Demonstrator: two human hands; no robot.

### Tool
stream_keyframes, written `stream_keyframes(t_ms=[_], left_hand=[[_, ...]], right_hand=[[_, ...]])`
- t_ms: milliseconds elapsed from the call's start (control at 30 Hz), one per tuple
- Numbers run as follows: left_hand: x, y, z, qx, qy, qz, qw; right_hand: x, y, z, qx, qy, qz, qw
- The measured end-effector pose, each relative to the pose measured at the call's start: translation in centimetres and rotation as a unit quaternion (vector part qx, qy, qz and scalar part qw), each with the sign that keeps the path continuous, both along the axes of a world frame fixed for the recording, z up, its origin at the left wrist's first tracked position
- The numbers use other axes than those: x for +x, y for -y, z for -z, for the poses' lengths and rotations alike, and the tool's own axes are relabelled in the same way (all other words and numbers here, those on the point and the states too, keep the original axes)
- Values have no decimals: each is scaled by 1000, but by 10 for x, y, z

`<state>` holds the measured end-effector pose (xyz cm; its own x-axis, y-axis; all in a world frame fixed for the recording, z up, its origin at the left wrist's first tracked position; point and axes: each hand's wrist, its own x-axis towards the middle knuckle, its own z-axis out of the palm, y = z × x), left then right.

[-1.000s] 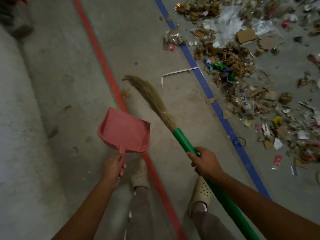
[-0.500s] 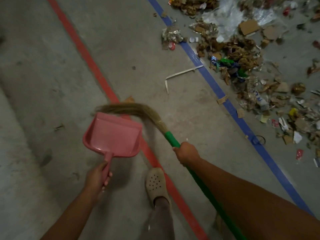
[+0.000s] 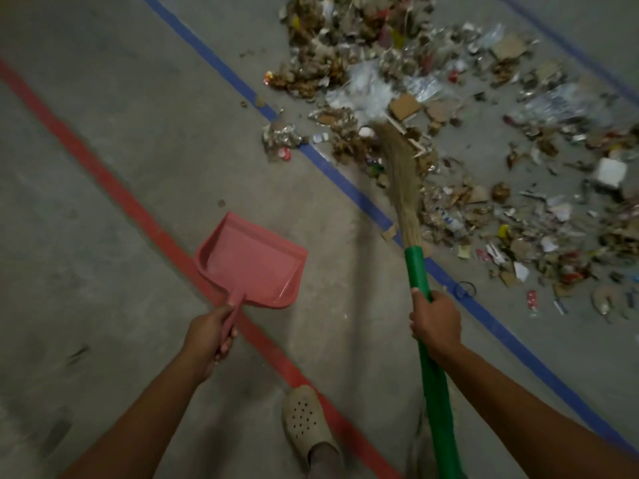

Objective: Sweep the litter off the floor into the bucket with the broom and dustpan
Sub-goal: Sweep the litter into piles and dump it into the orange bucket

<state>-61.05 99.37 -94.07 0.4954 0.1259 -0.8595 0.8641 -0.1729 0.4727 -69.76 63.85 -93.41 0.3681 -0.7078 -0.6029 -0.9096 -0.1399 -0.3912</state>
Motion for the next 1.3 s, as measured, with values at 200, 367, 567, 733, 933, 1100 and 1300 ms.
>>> stream_keyframes(t_ms=[200, 367, 567, 733, 933, 1100, 1300], left_hand=[[44, 9, -27, 10, 22, 18, 1000], [87, 3, -18, 44, 36, 18, 998], [133, 3, 2, 67, 32, -7, 997], [169, 15, 18, 85, 7, 13, 996], [214, 53, 40, 102, 7, 80, 992], [252, 97, 56, 86, 1, 133, 987], [286, 160, 47, 72, 4, 205, 976]], right_hand=[[47, -31, -29, 40, 50, -20, 998], [103, -59, -10, 72, 44, -162, 983], [175, -80, 29, 63, -6, -316, 947], [237, -87, 70, 108, -46, -322, 940], [276, -50, 133, 221, -70, -46, 972], [255, -9, 166, 182, -43, 177, 966], [234, 53, 109, 142, 44, 357, 922]])
